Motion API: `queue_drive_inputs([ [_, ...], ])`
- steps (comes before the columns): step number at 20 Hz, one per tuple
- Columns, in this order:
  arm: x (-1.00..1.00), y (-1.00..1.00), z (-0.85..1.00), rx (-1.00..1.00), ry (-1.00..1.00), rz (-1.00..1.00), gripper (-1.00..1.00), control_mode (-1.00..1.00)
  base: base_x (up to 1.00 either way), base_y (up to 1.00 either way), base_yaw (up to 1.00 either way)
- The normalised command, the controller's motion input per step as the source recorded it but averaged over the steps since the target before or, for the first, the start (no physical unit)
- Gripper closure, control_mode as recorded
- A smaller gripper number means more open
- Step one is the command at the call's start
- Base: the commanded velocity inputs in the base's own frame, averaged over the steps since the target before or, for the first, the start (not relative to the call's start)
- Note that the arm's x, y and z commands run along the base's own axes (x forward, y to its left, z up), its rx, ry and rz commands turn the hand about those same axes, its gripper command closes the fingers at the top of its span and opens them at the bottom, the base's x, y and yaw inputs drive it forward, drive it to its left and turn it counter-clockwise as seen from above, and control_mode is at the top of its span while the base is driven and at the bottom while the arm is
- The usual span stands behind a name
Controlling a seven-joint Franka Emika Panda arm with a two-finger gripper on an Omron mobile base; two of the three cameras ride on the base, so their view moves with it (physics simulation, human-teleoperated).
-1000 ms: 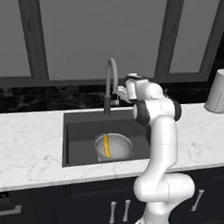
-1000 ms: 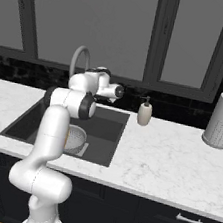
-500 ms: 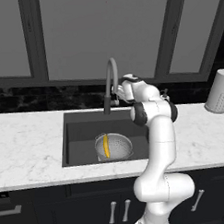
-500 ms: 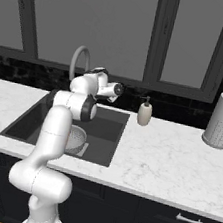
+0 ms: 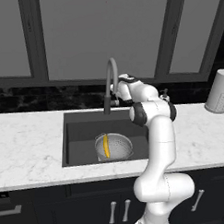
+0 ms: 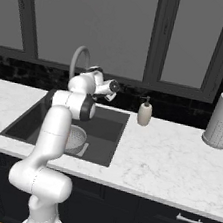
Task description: Put the colander in the sink, put the banana in the colander, and turn on the sink faucet and pour water over the colander.
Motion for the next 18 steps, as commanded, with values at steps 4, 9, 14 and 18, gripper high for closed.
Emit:
queue_drive_inputs([
  [4, 0.0, -0.51, 0.0, -0.01, 0.0, -0.09, 1.0, -1.0, 0.0, 0.0, 0.0],
  [9, 0.0, -0.75, 0.0, 0.0, 0.0, -0.1, 1.0, -1.0, 0.0, 0.0, 0.0],
  [14, 0.0, -0.9, 0.0, 0.0, 0.01, -0.09, 1.0, -1.0, 0.0, 0.0, 0.0],
  [18, -0.01, -0.93, 0.0, 0.0, 0.02, -0.1, 1.0, -1.0, 0.0, 0.0, 0.0],
])
